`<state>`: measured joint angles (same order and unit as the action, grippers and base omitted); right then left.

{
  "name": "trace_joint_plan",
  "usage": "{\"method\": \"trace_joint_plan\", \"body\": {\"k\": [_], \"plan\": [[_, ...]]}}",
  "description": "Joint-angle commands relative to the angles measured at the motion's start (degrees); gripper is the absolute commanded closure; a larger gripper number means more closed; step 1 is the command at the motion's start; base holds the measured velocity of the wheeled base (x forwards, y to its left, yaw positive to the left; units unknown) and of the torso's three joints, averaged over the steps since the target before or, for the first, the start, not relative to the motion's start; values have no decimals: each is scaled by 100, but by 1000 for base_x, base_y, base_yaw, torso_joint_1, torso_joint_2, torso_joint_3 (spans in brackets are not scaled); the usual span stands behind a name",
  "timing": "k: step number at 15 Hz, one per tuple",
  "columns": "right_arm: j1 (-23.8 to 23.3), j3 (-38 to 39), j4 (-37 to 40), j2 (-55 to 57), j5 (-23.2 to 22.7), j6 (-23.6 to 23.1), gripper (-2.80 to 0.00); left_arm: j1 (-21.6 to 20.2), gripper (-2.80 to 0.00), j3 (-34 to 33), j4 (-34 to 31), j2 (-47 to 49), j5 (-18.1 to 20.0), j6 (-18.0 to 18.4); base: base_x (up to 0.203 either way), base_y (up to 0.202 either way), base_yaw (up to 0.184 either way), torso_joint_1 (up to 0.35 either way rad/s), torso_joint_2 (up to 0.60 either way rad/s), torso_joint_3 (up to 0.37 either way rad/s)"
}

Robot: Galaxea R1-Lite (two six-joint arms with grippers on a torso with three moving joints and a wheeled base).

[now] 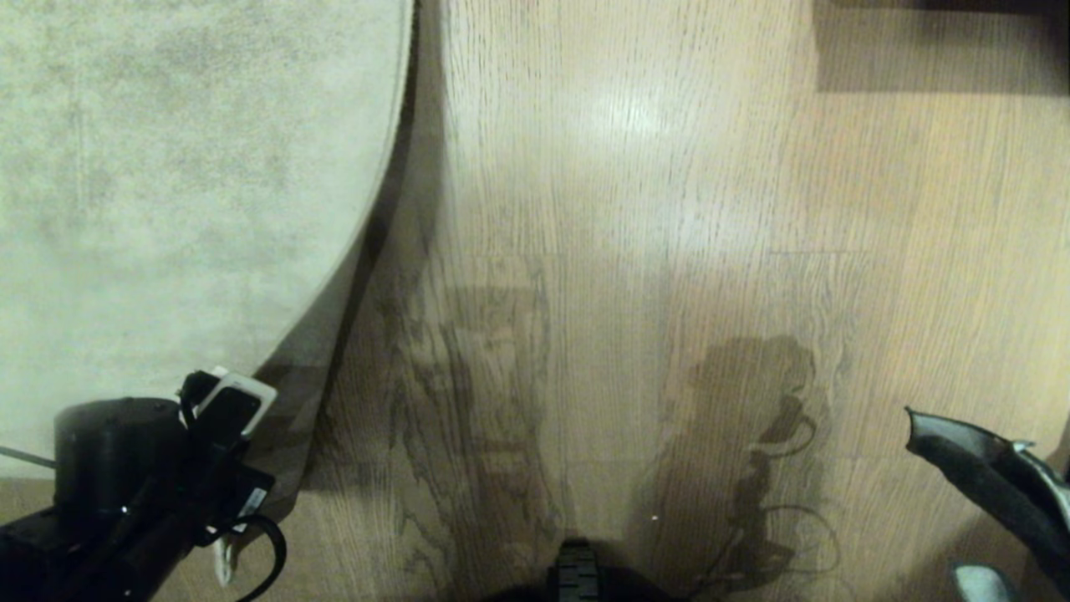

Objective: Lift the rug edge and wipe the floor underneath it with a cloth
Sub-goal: Lift up the carpet

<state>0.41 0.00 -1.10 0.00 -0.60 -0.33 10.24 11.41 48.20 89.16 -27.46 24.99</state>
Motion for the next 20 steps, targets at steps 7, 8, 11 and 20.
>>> {"method": "trace_joint_plan", "body": {"k": [7,8,11,20], "plan": [[2,0,-4,0,-2,-3,0,-754,0,486,17,-116,1120,990,0,0,0,0,0,0],[2,0,-4,1,-2,-3,0,-918,0,616,2,-118,1322,1176,0,0,0,0,0,0],[2,0,-4,1,-2,-3,0,-1358,0,1183,-43,-91,1987,1705,0,0,0,0,0,0],[2,0,-4,7,-2,-3,0,-1701,0,1995,-355,-136,2685,2027,0,0,0,0,0,0]]}}
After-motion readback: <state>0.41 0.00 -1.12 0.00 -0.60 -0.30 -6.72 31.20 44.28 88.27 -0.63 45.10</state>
